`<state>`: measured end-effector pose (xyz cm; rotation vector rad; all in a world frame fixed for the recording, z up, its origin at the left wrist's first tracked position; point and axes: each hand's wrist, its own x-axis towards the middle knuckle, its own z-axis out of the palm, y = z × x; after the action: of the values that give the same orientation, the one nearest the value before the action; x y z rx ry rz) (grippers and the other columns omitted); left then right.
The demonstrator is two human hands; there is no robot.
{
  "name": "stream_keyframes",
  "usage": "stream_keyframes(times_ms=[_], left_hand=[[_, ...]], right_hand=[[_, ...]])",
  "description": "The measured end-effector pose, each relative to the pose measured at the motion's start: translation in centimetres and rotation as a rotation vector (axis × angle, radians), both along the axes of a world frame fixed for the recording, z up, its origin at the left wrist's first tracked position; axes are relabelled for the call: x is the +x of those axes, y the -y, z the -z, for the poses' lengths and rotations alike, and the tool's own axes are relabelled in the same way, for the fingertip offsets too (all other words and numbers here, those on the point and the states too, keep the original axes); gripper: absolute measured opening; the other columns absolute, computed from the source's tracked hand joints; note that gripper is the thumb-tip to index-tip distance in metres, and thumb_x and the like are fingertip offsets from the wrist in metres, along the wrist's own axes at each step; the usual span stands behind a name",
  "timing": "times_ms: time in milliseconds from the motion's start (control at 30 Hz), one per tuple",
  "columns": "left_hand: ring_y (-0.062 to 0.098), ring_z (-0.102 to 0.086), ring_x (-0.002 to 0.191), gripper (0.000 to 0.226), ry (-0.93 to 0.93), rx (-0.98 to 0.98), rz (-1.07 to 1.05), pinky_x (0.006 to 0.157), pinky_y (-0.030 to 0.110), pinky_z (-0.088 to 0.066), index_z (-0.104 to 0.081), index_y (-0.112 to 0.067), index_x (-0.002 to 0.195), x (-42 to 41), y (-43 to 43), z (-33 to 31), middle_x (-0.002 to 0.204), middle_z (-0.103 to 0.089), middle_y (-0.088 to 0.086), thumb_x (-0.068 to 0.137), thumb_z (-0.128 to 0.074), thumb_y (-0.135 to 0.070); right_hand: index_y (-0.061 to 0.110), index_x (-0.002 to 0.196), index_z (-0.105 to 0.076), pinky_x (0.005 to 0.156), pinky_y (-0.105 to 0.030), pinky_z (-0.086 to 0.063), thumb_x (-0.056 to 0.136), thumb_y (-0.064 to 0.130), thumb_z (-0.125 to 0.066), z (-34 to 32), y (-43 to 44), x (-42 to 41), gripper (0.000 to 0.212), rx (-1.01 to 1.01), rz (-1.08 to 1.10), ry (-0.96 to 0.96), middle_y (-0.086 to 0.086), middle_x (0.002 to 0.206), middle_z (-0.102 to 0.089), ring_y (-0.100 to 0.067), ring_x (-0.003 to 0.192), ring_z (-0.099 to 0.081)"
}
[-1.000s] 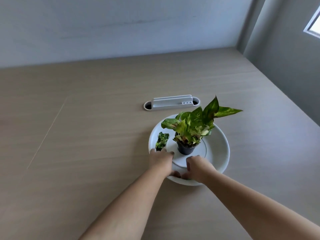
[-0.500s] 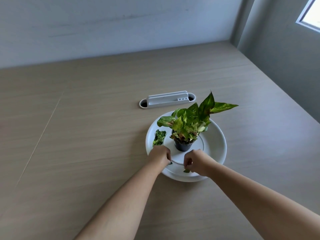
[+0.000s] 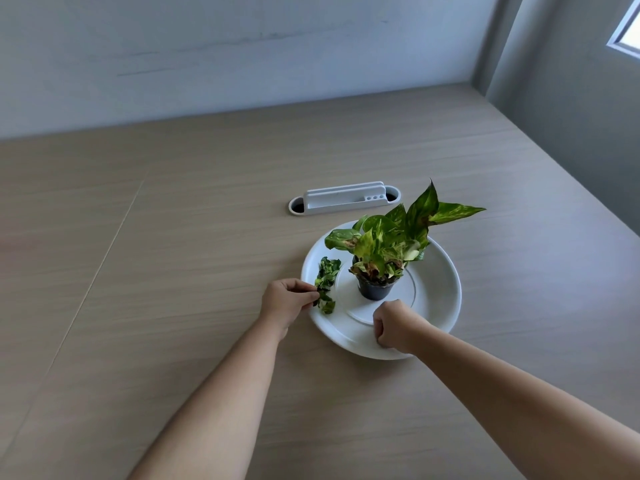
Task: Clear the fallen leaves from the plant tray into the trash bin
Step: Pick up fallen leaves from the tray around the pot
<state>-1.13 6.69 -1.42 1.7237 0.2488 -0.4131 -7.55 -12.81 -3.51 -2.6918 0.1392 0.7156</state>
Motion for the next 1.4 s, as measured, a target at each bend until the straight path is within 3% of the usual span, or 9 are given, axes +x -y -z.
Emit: stream_keyframes(times_ms=[67,200,333,500,600,867,1067,1267,1400], left_hand=[[0.013,-0.061,0.066,0.021,-0.007,-0.031,-0.001,0.054,0.011,-0.055,-0.066,-0.008,0.067,0.0,-0.2,-0.3,0.071,-0.065,0.006,0.076,-0.071,0.010],[0.012,-0.061,0.066,0.020,-0.026,-0.079,0.009,0.053,0.010,-0.055,-0.065,-0.006,0.068,-0.2,-0.6,-0.6,0.071,-0.064,0.006,0.077,-0.070,0.011],[0.012,-0.062,0.065,0.019,-0.062,-0.139,0.022,0.053,0.011,-0.055,-0.066,-0.007,0.069,-0.9,0.2,-0.8,0.068,-0.066,0.005,0.076,-0.071,0.010],[0.011,-0.063,0.065,0.020,-0.145,-0.162,0.079,0.055,0.011,-0.056,-0.066,-0.008,0.068,-3.2,4.1,-0.6,0.064,-0.068,0.002,0.077,-0.071,0.009],[0.012,-0.064,0.070,0.019,-0.161,-0.165,0.135,0.055,0.010,-0.055,-0.066,-0.007,0.071,-5.8,8.1,-1.0,0.071,-0.068,0.005,0.079,-0.068,0.010],[0.001,-0.066,0.049,0.018,-0.150,-0.200,0.406,0.054,0.010,-0.055,-0.065,-0.005,0.070,-17.4,25.1,-3.3,0.050,-0.069,-0.004,0.079,-0.068,0.010],[0.005,-0.068,0.052,0.015,-0.156,-0.212,0.824,0.055,0.013,-0.056,-0.067,-0.005,0.072,-30.2,42.3,-4.6,0.057,-0.071,0.000,0.078,-0.069,0.008],[0.000,-0.062,0.043,0.020,-0.105,-0.051,1.216,0.048,0.010,-0.050,-0.065,-0.009,0.065,-44.8,55.7,-3.5,0.052,-0.067,-0.002,0.077,-0.072,0.005],[0.000,-0.060,0.043,0.025,-0.126,0.075,1.419,0.047,0.008,-0.050,-0.062,-0.009,0.062,-52.5,60.4,1.0,0.055,-0.063,0.000,0.077,-0.072,0.008]], right_hand=[[0.023,0.049,-0.047,0.045,-0.018,-0.037,0.070,0.001,-0.052,0.1,0.0,0.0,0.031,0.045,0.042,0.011,-0.002,0.070,-0.058,-0.021,0.067,-0.055],[0.015,0.060,-0.058,0.054,-0.024,-0.051,0.068,0.000,-0.058,-0.2,0.6,-0.1,0.017,0.273,0.226,0.043,-0.006,0.068,-0.063,-0.020,0.056,-0.061],[0.011,0.066,-0.065,0.059,-0.020,-0.056,0.072,0.003,-0.065,-1.5,3.0,-0.1,0.010,0.476,0.473,0.061,-0.006,0.063,-0.068,-0.011,0.051,-0.065],[0.003,0.072,-0.061,0.053,-0.017,-0.057,0.080,-0.003,-0.066,-3.0,7.8,-2.8,0.011,1.099,0.940,0.118,-0.010,0.067,-0.058,-0.016,0.059,-0.059],[0.001,0.078,-0.058,0.053,-0.016,-0.057,0.085,-0.004,-0.060,-3.5,11.7,-6.3,0.009,1.269,1.021,0.167,-0.010,0.070,-0.055,-0.015,0.060,-0.057],[0.003,0.071,-0.057,0.052,-0.017,-0.057,0.084,-0.008,-0.059,-6.4,26.2,-23.0,0.017,1.283,1.148,0.393,-0.010,0.068,-0.057,-0.014,0.053,-0.061],[0.002,0.067,-0.056,0.044,-0.016,-0.054,0.084,-0.012,-0.055,-7.7,38.2,-42.5,0.022,1.085,1.443,0.711,-0.012,0.064,-0.056,-0.007,0.038,-0.059],[0.003,0.066,-0.055,0.042,-0.014,-0.053,0.083,-0.011,-0.056,-5.3,43.0,-61.5,0.022,0.888,1.849,0.899,-0.012,0.064,-0.053,-0.018,0.055,-0.053],[0.002,0.063,-0.053,0.040,-0.013,-0.052,0.083,-0.012,-0.057,0.1,42.0,-69.1,0.024,0.786,2.108,0.878,-0.013,0.062,-0.051,-0.019,0.058,-0.051]])
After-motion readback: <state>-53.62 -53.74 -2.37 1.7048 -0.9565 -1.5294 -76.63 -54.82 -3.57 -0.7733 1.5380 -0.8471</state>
